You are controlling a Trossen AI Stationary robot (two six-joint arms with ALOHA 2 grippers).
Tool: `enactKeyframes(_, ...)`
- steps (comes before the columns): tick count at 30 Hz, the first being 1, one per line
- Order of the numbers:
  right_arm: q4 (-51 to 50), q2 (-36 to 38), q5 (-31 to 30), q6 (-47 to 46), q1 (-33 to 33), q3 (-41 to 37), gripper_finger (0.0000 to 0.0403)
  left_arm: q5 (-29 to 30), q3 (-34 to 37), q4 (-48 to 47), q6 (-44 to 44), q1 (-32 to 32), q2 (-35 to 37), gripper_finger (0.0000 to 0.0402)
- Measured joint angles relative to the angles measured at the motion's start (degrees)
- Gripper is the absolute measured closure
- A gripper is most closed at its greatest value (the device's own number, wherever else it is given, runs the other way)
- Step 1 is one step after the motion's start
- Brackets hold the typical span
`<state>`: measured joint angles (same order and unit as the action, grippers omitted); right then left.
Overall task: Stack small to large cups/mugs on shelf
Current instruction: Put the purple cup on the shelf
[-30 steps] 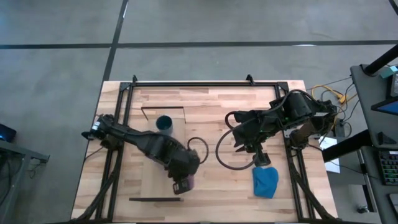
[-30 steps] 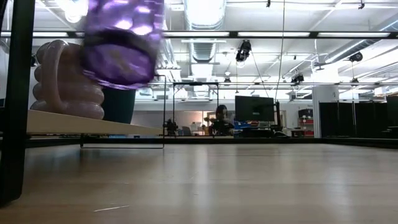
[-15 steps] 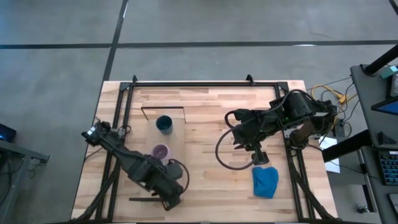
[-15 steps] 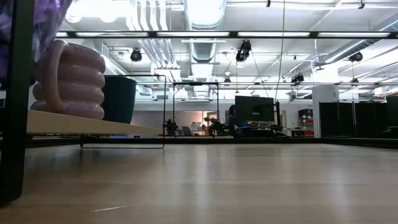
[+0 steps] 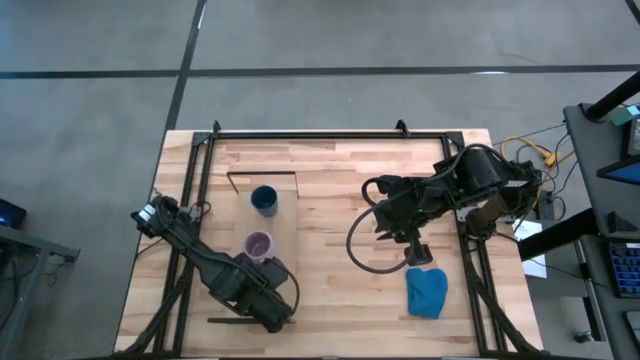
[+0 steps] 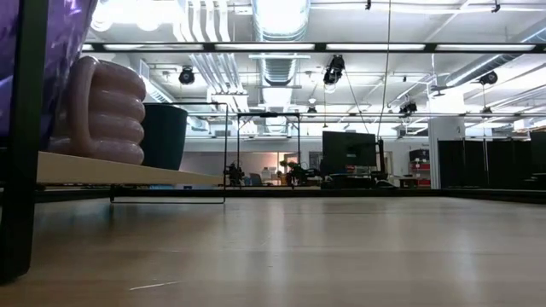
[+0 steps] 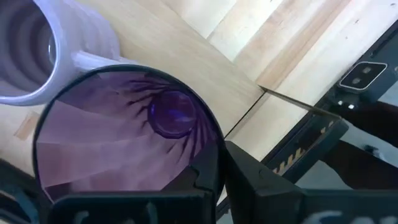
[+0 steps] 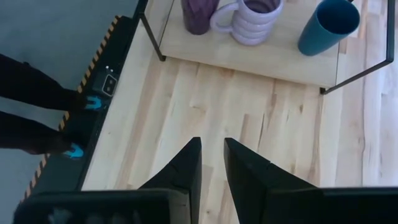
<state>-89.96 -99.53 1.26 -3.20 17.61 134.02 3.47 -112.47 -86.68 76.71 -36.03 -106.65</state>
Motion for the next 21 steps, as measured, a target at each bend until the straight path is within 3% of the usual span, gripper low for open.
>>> enactKeyframes(13, 0.0, 0.0, 0.1, -0.9, 0.0, 0.0, 0.0339, 0.1, 0.4, 0.7, 0.9, -0.2, 0.0, 0.0400)
enactKeyframes(21, 0.0, 0.0, 0.1, -0.9, 0.0, 0.0, 0.0339, -3.6, 0.4, 1.1, 0.9, -0.2, -0.1, 0.0351)
